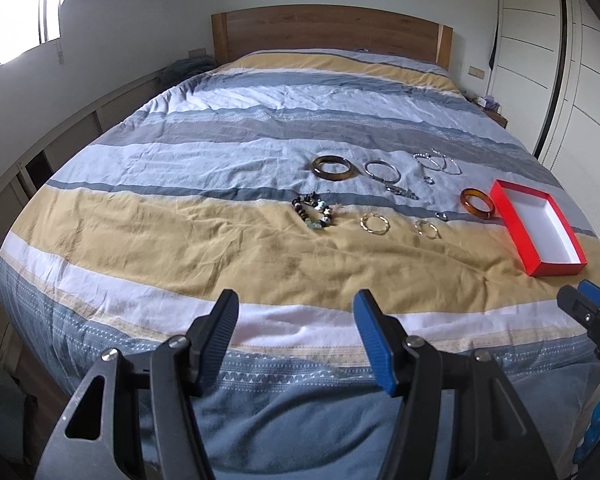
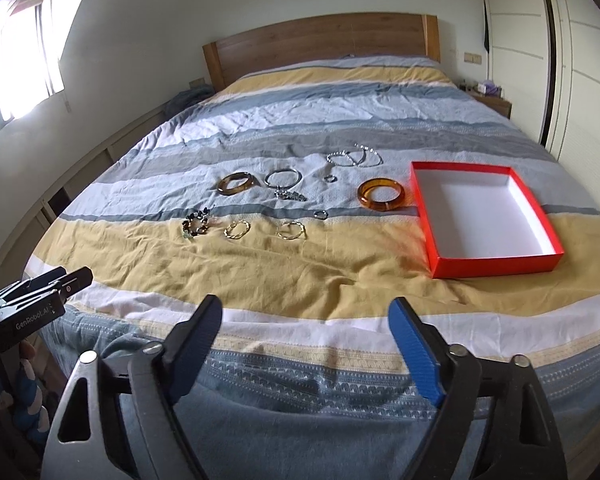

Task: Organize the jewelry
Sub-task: 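Move both tools toward the jewelry laid out on the duvet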

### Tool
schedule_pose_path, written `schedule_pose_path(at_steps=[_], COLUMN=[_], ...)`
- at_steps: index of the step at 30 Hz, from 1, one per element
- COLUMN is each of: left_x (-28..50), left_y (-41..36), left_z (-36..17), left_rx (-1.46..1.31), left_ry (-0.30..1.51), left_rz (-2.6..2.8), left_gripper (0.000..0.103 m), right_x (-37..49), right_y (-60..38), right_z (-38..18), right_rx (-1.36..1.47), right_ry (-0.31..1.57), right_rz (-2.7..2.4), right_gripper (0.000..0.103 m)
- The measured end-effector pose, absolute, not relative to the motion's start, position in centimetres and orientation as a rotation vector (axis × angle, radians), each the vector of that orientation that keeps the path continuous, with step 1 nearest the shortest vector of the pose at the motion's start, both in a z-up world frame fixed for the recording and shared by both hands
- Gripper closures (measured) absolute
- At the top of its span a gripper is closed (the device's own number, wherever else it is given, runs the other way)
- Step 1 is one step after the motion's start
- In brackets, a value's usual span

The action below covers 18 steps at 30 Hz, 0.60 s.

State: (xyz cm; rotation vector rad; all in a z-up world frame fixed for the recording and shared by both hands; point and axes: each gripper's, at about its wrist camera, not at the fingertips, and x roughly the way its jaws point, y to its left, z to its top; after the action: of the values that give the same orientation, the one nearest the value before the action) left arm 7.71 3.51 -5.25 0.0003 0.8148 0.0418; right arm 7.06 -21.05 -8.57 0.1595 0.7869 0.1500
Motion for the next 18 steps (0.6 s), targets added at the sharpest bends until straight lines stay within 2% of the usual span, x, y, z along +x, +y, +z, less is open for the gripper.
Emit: schedule_pose_path(at_steps=[4, 18], left_x=[10.0, 18.1], left_y=[2.8, 1.1], left_z=[-6.2, -8.8], left_rx=[-0.003, -0.01], left_ry=[0.848, 0.923], left_rz=[0.02, -0.025], left_gripper=[0.045, 0.046], right_x=[9.8, 18.0], right_y=[-21.2, -21.4], right_z=[-9.7, -12.3], right_rx=[0.187, 0.202], right_ry=[0.822, 0.879], right_rz=[0.169, 0.214], right_gripper=[0.037, 0.054])
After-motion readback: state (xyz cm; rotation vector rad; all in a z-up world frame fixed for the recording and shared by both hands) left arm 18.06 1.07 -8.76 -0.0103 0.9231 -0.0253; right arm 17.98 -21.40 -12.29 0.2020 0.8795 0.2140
